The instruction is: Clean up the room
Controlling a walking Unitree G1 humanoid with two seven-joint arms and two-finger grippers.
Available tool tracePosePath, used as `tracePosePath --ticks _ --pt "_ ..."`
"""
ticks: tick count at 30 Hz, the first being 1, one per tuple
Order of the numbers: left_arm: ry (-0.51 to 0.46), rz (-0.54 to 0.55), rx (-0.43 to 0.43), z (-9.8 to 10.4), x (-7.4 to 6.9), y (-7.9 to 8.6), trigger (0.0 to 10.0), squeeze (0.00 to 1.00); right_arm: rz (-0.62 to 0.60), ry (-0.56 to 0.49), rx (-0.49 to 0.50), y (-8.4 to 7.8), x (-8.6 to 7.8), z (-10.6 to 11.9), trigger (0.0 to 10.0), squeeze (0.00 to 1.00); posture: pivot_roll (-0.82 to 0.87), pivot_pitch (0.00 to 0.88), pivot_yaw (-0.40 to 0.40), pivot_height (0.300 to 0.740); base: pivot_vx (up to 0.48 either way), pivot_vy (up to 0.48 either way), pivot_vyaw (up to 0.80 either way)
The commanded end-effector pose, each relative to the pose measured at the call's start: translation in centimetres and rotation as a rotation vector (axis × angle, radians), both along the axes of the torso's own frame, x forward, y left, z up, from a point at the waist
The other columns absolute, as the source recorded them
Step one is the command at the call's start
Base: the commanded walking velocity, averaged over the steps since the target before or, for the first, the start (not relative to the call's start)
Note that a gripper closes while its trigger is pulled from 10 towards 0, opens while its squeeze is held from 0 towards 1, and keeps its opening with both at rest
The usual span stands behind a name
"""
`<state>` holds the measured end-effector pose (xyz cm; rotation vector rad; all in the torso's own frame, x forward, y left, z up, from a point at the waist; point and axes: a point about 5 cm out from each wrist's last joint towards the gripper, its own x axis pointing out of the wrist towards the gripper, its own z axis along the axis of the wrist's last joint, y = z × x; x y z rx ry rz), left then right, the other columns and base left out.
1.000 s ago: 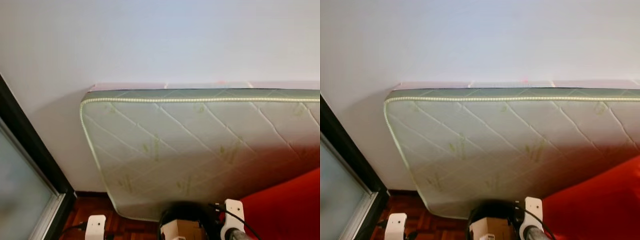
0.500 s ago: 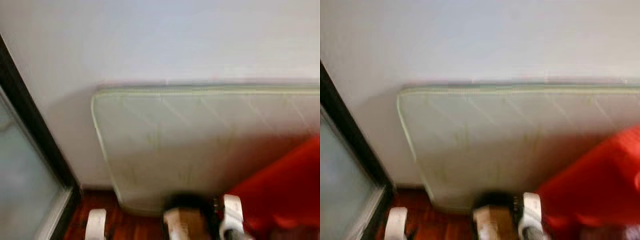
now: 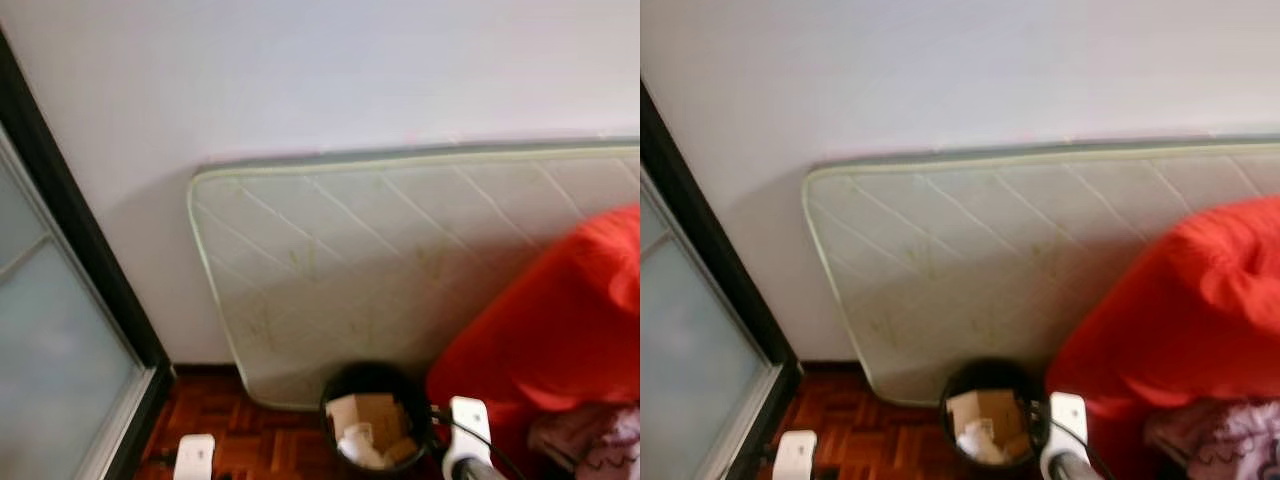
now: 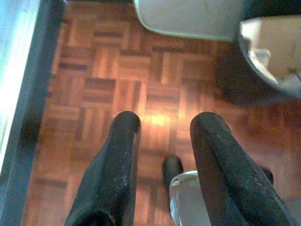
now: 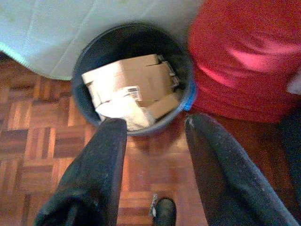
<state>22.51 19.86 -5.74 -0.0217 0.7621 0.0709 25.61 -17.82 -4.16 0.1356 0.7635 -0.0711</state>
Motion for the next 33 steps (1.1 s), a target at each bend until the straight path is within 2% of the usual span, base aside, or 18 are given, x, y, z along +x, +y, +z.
tracePosePath --ticks 1,17,24,33 --pt "-0.004 0.004 0.017 0.27 0.27 0.62 10.0 0.0 0.009 -0.003 0.007 0.5 0.22 0.1 10.0 0.0 -0.02 0.0 0.017 0.726 0.0 0.0 0.0" --pt "-0.01 0.01 0.01 0.27 0.27 0.54 10.0 0.0 0.006 0.011 0.001 0.39 0.11 0.01 10.0 0.0 -0.02 0.0 0.013 0.726 0.0 0.0 0.0" --pt "-0.003 0.007 -0.009 0.2 0.2 0.48 10.0 0.0 0.015 0.022 0.001 0.46 0.05 -0.06 10.0 0.0 -0.03 0.0 0.016 0.726 0.0 0.0 -0.8" --pt "0.019 -0.033 0.032 0.11 0.08 0.63 10.0 0.0 0.026 0.03 -0.007 0.54 -0.06 -0.15 10.0 0.0 -0.03 0.0 0.025 0.726 0.0 0.0 -0.79"
